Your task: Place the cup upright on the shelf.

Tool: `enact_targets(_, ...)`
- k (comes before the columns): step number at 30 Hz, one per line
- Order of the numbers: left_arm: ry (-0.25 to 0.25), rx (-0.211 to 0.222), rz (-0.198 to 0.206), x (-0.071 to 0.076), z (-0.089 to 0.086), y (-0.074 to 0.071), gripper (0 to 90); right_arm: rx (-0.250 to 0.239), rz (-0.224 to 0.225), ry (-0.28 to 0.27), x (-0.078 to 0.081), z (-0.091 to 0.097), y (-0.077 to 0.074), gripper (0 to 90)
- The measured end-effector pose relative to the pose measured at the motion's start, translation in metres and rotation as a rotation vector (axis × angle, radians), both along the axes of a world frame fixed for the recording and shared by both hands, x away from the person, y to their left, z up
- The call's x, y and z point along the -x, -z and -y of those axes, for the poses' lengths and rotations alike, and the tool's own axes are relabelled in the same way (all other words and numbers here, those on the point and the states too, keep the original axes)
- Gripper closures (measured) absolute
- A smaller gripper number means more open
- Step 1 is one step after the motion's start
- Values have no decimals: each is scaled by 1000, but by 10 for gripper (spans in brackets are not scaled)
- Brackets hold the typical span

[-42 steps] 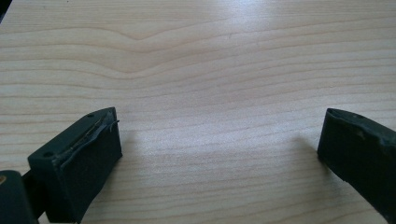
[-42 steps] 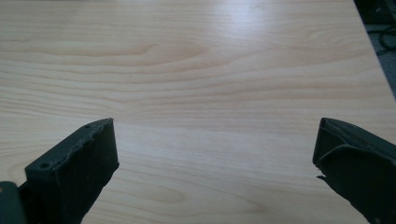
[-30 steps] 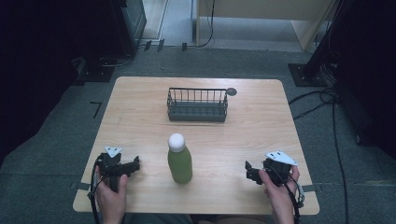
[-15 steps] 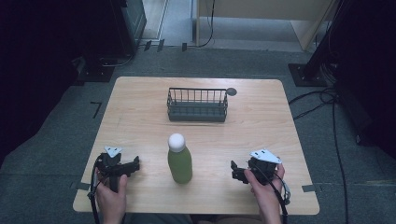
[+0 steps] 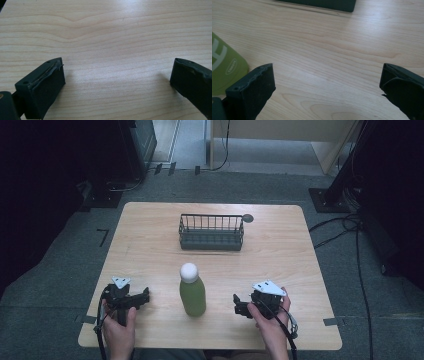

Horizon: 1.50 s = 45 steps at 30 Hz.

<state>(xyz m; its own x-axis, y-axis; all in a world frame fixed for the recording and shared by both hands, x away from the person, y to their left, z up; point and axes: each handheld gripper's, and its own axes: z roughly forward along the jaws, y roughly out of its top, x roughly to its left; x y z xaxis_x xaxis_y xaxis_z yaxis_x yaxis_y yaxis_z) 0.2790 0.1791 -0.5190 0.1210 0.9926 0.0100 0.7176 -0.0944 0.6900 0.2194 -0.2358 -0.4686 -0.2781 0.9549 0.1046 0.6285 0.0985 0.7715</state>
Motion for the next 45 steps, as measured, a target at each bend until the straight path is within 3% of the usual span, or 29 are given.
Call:
enact_targets(28, 0, 0, 0, 0, 0, 0, 0, -51, 24, -160, 12, -59, -12, 0)
enact_targets(45, 0, 0, -1, 0, 0, 0, 0, -85, 29, -233, 18, -80, -16, 0)
